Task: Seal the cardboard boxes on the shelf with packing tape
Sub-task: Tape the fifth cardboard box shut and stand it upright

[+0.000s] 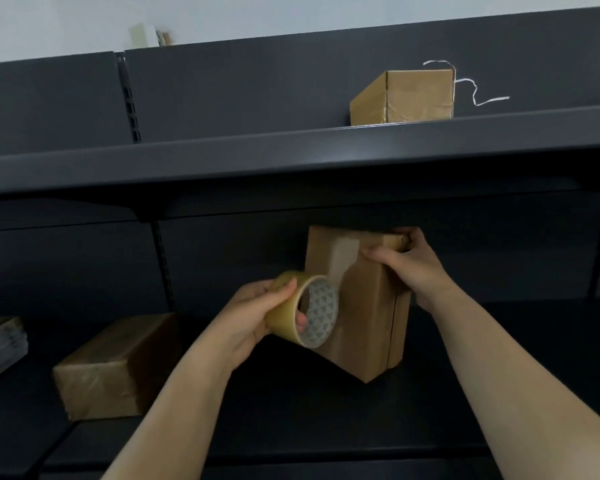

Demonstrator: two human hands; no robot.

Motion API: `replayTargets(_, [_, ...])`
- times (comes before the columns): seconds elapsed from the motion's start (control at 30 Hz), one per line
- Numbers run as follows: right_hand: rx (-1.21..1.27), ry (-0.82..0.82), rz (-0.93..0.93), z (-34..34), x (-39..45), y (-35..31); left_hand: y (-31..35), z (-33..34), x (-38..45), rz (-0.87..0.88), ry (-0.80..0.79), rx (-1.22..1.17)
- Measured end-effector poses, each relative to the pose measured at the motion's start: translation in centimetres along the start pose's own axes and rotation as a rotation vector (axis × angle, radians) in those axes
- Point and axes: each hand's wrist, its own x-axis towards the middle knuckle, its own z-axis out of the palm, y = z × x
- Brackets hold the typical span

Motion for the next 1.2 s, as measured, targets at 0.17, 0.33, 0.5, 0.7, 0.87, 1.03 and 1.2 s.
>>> replayTargets(0.17, [0.152, 0.021, 0.020, -0.6, 0.6, 0.3, -0.2, 0.0, -0.5, -0.097, -0.020, 0.213])
replayTargets(0.33, [0.226, 0.070, 0.069, -0.8, 1.0, 0.7, -1.4, 1.2, -0.5, -0.091, -0.005, 0.148])
replayTargets(0.5, [0.315, 0.077, 0.115, -1.6, 1.4, 1.1, -1.1, -0.2, -0.8, -0.034, -0.165, 0.128])
replayTargets(0.7, [0.421, 0.207, 0.177, -1.0, 2.1, 1.7, -3.2, 2.5, -0.3, -0.235, -0.081, 0.365])
replayTargets(0.87, [0.546, 0.281, 0.297, -1.4, 1.9, 3.0, -1.4, 2.1, -0.1, -0.104, -0.024, 0.375])
replayTargets(1.03, [0.573, 0.336, 0.335, -0.4, 1.6, 3.3, -2.9, 2.9, -0.9, -0.152, 0.019, 0.404])
replayTargets(1.2, [0.629, 0.356, 0.457, 0.2, 1.1, 4.1, -3.6, 3.7, -0.5, -0.221, -0.001, 0.436])
